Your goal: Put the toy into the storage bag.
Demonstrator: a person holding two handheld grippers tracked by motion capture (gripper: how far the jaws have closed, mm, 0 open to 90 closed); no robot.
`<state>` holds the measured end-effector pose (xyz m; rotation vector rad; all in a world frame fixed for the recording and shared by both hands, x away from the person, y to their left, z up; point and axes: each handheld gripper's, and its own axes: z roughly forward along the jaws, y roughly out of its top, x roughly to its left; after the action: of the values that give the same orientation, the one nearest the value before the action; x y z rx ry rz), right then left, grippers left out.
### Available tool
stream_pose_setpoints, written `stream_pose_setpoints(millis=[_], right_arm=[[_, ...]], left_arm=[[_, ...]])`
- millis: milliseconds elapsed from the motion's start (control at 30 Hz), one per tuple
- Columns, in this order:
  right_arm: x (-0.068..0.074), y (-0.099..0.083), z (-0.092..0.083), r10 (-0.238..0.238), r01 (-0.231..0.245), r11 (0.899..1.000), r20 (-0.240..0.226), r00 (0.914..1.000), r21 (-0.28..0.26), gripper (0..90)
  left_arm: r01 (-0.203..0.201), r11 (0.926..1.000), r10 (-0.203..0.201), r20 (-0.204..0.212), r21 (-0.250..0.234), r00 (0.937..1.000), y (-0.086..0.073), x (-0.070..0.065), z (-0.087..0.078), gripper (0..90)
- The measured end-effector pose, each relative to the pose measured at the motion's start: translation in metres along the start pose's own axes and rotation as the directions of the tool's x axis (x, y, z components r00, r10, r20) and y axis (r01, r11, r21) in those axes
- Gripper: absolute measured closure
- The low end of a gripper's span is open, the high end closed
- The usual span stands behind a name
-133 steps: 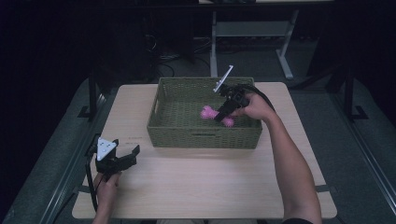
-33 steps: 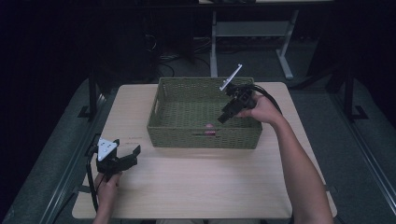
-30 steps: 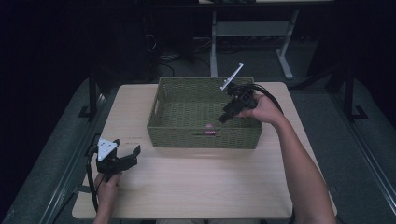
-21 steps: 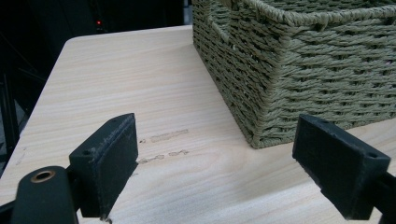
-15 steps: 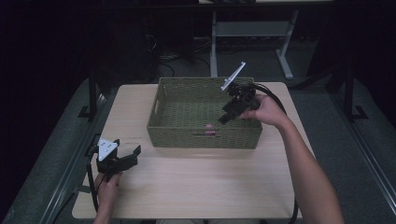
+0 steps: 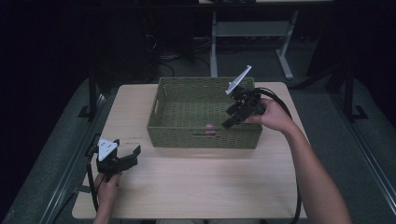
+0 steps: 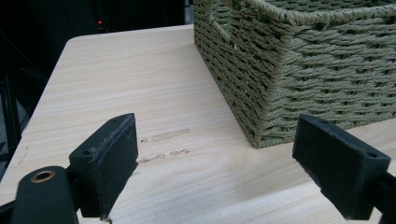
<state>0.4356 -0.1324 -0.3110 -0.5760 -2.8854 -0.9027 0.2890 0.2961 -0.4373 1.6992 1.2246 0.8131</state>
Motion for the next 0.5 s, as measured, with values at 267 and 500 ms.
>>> stream_pose_setpoints(millis=[267,500], right_arm=[[0.009,-0.008,-0.006,-0.004,0.004,1.0,0.006,1.0,-0.018,24.7],[0.018,-0.015,-0.005,-0.022,0.022,0.999,0.015,0.9997,-0.026,24.3]], left_arm=[[0.001,1.0,-0.001,-0.002,0.001,1.0,0.0,0.0,0.0,13.7],[0.002,1.0,-0.002,-0.005,-0.001,1.0,0.0,0.001,0.0,13.7]])
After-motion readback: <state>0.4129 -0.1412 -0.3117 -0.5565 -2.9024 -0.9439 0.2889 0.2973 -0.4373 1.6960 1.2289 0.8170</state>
